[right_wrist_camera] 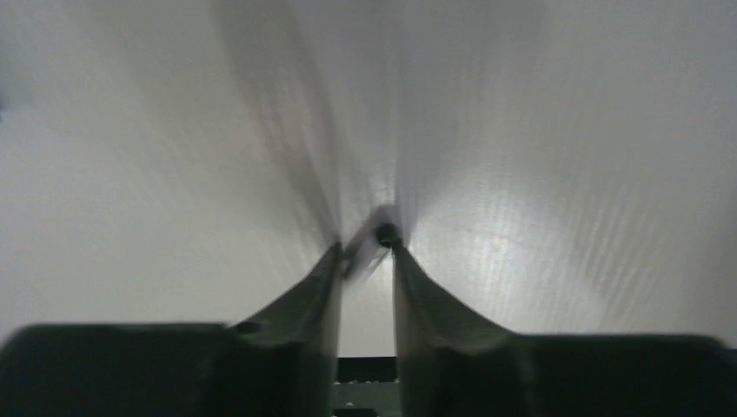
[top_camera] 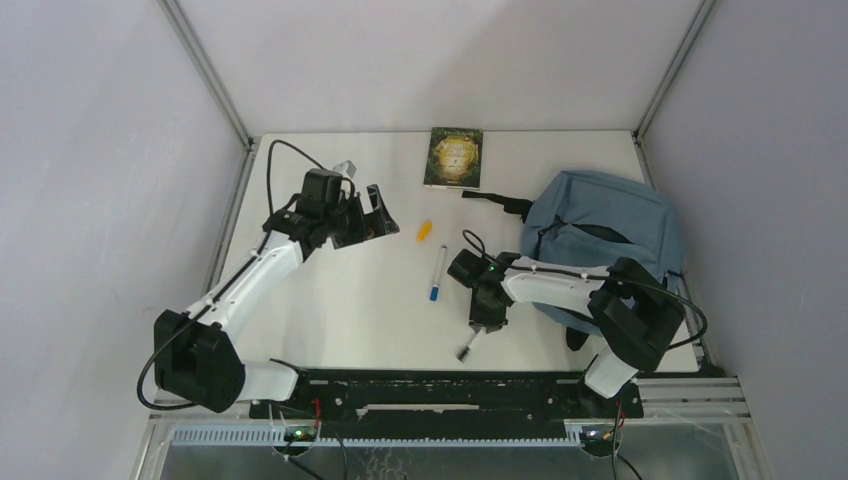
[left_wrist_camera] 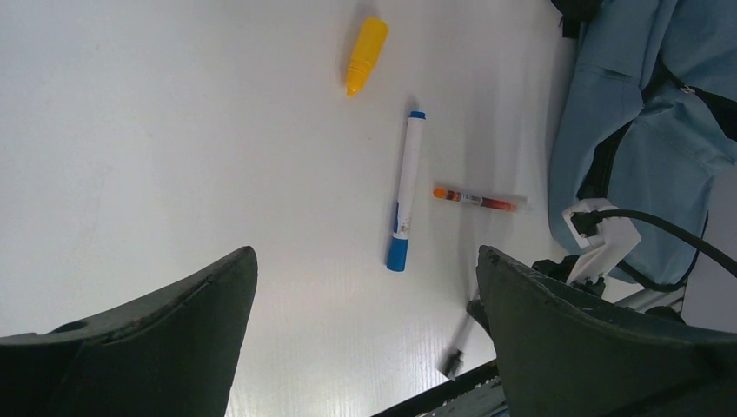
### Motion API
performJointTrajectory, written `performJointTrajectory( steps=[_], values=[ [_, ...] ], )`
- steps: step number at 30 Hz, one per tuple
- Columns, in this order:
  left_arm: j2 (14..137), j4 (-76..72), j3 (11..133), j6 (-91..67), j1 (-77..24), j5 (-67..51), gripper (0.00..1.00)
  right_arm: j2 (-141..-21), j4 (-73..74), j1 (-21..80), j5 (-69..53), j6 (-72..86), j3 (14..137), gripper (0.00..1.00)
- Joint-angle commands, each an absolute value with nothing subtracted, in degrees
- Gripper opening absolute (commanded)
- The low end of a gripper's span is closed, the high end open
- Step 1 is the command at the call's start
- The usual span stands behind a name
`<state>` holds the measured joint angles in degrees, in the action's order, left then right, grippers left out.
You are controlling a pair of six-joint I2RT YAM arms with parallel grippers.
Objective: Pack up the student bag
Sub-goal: Pick up the stationery from the center of the board, then place the stationery in the student bag.
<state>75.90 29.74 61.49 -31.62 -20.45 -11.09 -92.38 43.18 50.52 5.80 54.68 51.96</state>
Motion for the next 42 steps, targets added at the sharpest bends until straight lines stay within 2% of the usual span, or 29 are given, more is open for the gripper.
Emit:
performJointTrajectory(
  steps=[1,3,10,16,20,25,30,42],
  values=[
    [76.07,27.18,59.91,-32.58,-20.31,-12.12,1.00,-97.60,39.00,52.39,4.48,58.27,53.97,0.19],
    [76.05,26.89,59.94,-33.04,-20.30,-12.98,1.00,-98.47,38.78,51.63,4.70,57.81,54.05,0.00],
    [76.01,26.29,59.74,-32.96,-20.30,-13.68,1.00,-89.95,39.17,45.22,7.91,50.40,54.66,0.00],
    [75.70,25.64,59.19,-33.22,-20.30,-14.60,1.00,-75.04,45.80,28.98,18.06,45.85,54.81,0.00],
    [75.85,25.41,59.30,-33.13,-20.30,-14.91,1.00,-64.40,45.23,12.32,22.38,51.38,53.95,0.00],
    [75.81,25.23,59.42,-33.17,-20.30,-15.42,1.00,-54.70,40.26,2.11,32.65,65.24,51.72,0.00],
    [75.59,25.05,59.03,-33.05,-20.30,-15.54,1.00,-56.78,36.97,-4.78,38.11,74.63,51.42,0.00],
    [77.24,25.67,59.94,-31.59,-20.30,-15.18,1.00,-70.75,37.50,-7.29,45.93,87.90,53.59,0.00]
  ],
)
